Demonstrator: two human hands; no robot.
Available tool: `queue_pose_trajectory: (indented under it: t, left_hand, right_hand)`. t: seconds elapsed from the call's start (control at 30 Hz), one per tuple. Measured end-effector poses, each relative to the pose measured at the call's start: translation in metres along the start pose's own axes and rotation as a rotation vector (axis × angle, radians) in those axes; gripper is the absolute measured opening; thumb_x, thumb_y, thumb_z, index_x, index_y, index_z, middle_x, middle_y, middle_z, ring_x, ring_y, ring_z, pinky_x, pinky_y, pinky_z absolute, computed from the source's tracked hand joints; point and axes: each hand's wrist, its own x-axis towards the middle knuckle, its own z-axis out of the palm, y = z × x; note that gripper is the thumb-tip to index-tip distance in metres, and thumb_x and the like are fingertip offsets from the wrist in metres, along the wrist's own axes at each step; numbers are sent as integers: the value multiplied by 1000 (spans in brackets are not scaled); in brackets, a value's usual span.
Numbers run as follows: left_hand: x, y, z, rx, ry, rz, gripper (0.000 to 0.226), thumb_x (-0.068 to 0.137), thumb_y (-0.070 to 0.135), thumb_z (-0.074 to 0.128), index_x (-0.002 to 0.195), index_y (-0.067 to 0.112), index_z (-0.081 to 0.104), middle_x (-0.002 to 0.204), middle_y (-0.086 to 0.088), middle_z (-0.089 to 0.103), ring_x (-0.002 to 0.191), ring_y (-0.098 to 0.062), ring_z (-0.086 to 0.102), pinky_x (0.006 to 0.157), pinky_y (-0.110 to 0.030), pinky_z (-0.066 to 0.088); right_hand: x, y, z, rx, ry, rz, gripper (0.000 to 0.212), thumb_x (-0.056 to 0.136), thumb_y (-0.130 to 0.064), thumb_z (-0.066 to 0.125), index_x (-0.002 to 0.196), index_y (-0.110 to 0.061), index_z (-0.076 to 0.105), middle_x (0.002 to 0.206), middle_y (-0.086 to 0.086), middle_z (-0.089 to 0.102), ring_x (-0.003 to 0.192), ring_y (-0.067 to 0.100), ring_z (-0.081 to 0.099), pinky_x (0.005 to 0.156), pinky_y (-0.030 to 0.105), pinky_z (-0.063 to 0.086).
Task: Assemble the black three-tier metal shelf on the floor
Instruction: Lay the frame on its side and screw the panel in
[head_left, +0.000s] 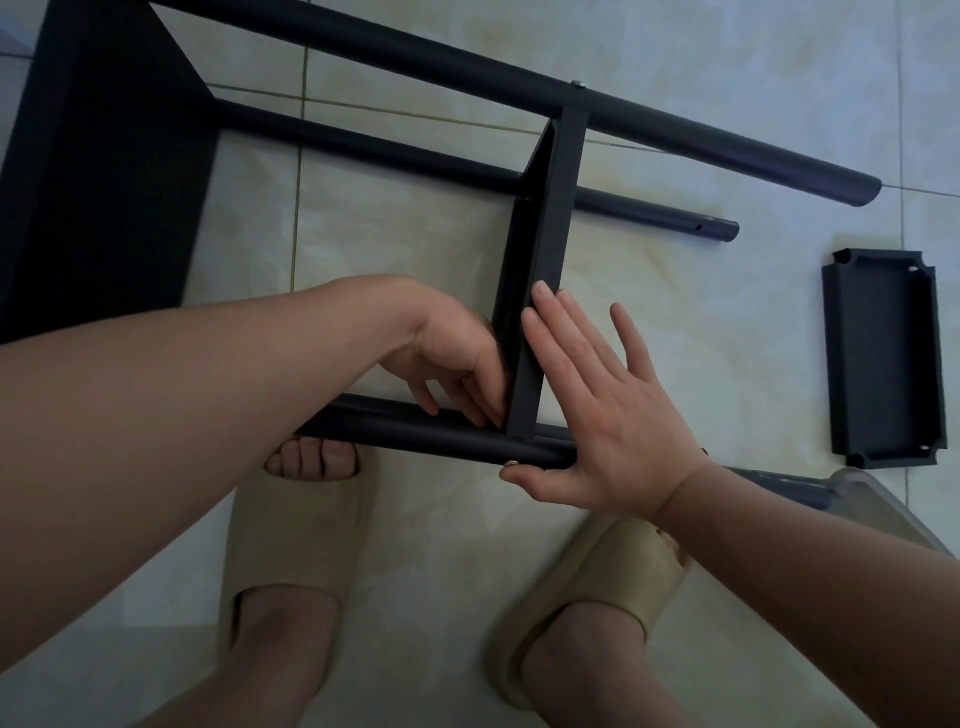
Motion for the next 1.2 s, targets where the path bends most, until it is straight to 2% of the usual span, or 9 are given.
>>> queue_pose_trajectory:
  t: [0.13,0.37,0.57,0.77,0.97,1.2]
  left_hand:
    - [0,2,1,44,31,-11,10,91,27,67,94,29,76,100,11,78,108,-9,67,112,-52,35]
    - [-1,6,-2,70,39,-8,14,87,16,71,96,25,75,100,10,78,109,-8,67,113,-54,32]
    - [0,5,0,99,20,-22,12,89,29,69,100,28,74,101,12,77,113,-9,65,115,-58,27]
    - [1,6,-2,62,25,0,16,87,16,70,100,24,74,103,8,78,109,-9,67,115,-55,31]
    - [-1,6,-1,101,13,-31,11,88,28,70,99,29,73,100,12,77,113,-9,65,115,-58,27]
    - [0,8,-1,73,1,-26,15,89,19,68,101,24,74,104,9,77,113,-10,66,115,-56,28]
  right_hand:
    - [0,0,0,3,-11,3,113,82,-78,50,160,-2,19,169,14,11,157,26,9,122,62,14]
    - [0,0,0,9,-10,1,113,82,-78,52,160,-2,19,169,13,11,157,27,10,122,63,14]
    - [0,0,-1,10,-20,11,114,81,-77,53,160,-2,20,169,13,11,157,26,9,122,63,15]
    - [0,0,0,26,-3,9,113,81,-77,53,160,-3,21,169,13,13,157,27,11,122,62,15]
    - [0,1,0,23,-19,10,113,81,-78,52,160,-3,19,169,13,11,157,26,9,122,62,16]
    - [-1,1,0,28,-19,10,113,81,-77,53,160,-3,19,169,13,11,157,27,10,122,62,15]
